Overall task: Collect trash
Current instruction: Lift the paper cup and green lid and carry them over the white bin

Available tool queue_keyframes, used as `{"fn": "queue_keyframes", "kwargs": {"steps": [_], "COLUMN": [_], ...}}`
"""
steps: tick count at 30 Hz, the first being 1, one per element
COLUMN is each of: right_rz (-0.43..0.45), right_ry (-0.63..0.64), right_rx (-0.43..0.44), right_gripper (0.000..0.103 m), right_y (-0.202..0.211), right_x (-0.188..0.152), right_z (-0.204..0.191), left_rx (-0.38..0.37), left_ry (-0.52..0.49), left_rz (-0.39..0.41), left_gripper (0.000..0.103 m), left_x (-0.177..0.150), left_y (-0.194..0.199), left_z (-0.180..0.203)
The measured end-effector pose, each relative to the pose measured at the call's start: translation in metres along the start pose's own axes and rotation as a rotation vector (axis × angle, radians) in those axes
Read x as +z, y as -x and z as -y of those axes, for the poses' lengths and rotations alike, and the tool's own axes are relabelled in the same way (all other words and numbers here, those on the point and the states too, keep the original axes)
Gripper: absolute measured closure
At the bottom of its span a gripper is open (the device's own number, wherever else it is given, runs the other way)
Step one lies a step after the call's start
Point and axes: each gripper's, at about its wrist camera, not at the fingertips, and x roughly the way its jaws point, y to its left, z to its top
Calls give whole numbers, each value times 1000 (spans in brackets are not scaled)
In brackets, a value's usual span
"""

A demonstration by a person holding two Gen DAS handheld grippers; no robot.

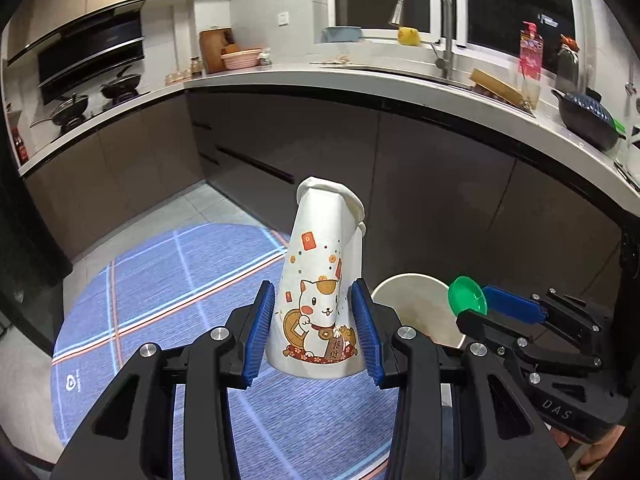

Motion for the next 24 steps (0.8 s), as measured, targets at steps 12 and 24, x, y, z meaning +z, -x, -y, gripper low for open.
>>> {"fn": "queue_keyframes", "kwargs": {"steps": [12,24], "right_rz": [-7,-91], "right_ry": [-82,-178], "right_rx": [-33,-79], "right_gripper": [67,67], "right_y": [1,-25], "right_x": [-12,-39], "right_z": [49,99], "left_rx": [-27,-80], "left_ry": [-65,-127], "left_rz": [-42,-122], "left_gripper": [65,65], "left_x": [15,15], "left_y": [-40,-102], "left_z": [42,78]}}
